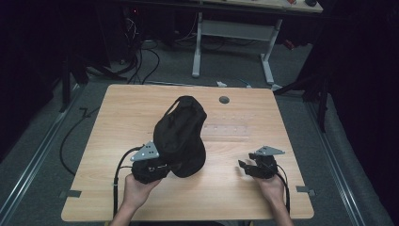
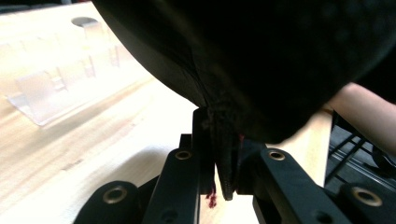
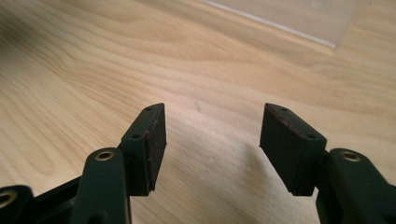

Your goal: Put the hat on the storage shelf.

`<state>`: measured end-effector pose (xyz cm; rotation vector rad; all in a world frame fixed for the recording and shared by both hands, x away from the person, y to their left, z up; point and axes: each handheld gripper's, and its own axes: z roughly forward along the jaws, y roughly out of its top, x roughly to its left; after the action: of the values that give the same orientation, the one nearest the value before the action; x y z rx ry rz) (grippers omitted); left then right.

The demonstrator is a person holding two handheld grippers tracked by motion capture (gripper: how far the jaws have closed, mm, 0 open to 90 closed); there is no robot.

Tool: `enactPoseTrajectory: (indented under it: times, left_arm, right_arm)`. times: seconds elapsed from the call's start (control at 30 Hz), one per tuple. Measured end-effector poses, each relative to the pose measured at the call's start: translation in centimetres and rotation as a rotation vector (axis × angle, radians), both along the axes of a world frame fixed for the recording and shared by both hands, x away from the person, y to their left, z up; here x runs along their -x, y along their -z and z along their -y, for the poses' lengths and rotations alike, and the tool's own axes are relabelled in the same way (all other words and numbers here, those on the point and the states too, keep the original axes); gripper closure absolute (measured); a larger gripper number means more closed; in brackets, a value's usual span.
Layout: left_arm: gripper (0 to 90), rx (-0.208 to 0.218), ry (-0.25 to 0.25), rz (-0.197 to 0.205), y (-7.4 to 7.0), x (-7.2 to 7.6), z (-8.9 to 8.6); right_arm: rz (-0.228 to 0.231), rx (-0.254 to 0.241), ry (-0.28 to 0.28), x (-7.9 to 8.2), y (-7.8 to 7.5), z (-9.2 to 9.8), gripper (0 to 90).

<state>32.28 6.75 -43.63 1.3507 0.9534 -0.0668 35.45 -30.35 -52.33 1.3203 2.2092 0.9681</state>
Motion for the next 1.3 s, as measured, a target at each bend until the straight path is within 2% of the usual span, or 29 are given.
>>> enactPoseTrajectory:
  times: [0.07, 0.17, 0.33, 0.47, 0.73, 1.03, 1.3]
  left_arm:
    - [82.7, 0.007, -0.014, 0.005, -0.2, -0.2, -0.1]
    - [82.7, 0.007, -0.038, 0.004, -0.3, -0.8, -0.2]
    - [82.6, 0.012, -0.057, -0.011, -0.7, -1.6, 0.0]
    - [82.5, 0.007, -0.059, -0.006, -1.1, -1.9, 0.4]
    - [82.7, 0.004, -0.071, 0.019, -2.1, -2.4, 0.7]
    - [82.7, -0.039, -0.107, 0.072, -4.8, -3.0, 0.5]
    - [82.7, -0.035, -0.179, 0.093, -4.7, -4.9, -0.2]
  right_arm:
    - [-0.003, 0.024, 0.011, 0.1, 0.5, 0.2, 40.7]
    - [0.019, 0.033, 0.021, 0.4, 0.7, 0.5, 39.8]
    - [0.018, 0.035, 0.036, 0.5, 0.7, 0.5, 37.9]
    - [0.017, 0.037, 0.052, 0.6, 0.7, 0.4, 36.4]
    - [0.015, 0.035, 0.059, 0.6, 0.7, 0.4, 35.8]
    - [0.014, 0.036, 0.059, 0.6, 0.7, 0.4, 35.1]
    - [0.012, 0.034, 0.063, 0.5, 0.7, 0.4, 34.9]
